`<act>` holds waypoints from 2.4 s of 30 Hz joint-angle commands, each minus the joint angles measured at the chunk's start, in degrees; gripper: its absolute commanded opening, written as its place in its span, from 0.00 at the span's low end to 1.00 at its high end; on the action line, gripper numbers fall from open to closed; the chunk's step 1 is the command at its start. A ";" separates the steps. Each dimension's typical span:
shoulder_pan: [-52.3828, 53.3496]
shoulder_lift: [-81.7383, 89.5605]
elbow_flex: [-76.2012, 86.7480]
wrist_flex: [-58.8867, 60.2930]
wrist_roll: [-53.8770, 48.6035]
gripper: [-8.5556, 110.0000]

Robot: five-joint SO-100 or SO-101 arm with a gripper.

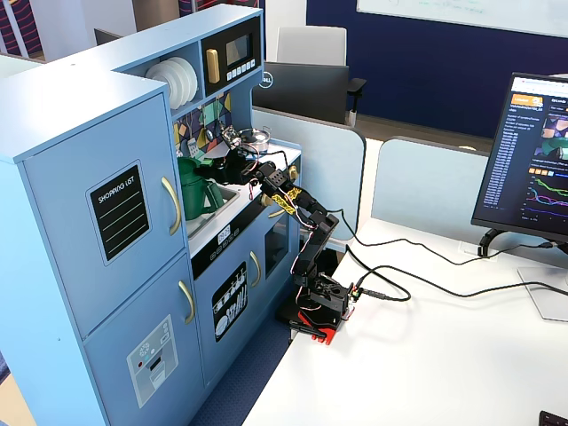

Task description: Pick up the lid from the counter and put it on the green recipient

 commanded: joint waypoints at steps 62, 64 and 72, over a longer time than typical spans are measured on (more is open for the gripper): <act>-0.26 70.40 92.29 54.14 10.90 0.15; -0.26 70.40 92.29 54.14 10.90 0.15; -0.26 70.40 92.29 54.14 10.90 0.15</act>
